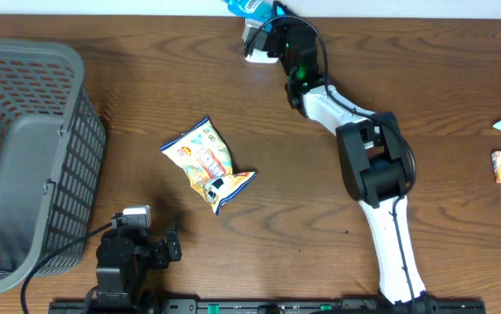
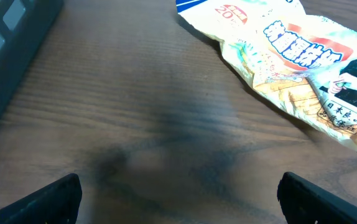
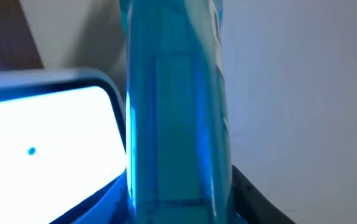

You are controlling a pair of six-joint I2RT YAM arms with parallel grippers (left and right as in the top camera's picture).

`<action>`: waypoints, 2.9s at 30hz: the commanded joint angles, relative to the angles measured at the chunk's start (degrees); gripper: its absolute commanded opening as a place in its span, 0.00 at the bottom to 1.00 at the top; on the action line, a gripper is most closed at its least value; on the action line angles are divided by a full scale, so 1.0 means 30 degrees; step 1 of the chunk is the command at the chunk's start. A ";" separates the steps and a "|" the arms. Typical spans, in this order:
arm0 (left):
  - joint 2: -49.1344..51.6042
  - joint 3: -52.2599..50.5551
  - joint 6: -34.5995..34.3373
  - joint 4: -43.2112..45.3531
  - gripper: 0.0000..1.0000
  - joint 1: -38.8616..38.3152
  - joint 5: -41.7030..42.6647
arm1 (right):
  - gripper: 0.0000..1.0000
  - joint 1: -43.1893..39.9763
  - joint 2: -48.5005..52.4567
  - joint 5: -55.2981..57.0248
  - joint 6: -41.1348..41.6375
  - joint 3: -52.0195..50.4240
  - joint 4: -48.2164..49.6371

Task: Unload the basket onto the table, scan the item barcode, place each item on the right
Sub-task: 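Hold the Listerine bottle up at the scanner with the right gripper, then carry the Listerine bottle to the right edge and release it, then reach the right gripper to the yellow snack bag and grasp it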

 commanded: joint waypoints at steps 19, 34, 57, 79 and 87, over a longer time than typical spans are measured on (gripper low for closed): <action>-0.0066 -0.0102 0.0182 -0.0379 0.98 -0.0066 -0.0240 | 0.01 -0.1668 -0.3781 0.6258 0.0197 0.1421 -0.5166; -0.0066 -0.0102 0.0182 -0.0379 0.98 -0.0066 -0.0240 | 0.01 -0.8874 -0.6674 0.5646 0.8233 0.0852 -2.1704; -0.0066 -0.0102 0.0182 -0.0386 0.98 -0.0066 -0.0240 | 0.30 -1.6582 -0.6666 0.2135 1.4054 -0.3694 -2.2491; -0.0066 -0.0102 0.0182 -0.0379 0.98 -0.0066 -0.0240 | 0.99 -1.2305 -1.2007 -1.1081 2.8181 -0.3636 -2.5048; -0.0066 -0.0102 0.0182 -0.0379 0.98 -0.0066 -0.0240 | 0.99 -0.4860 -1.1759 -1.7143 2.8297 -0.3636 -2.5092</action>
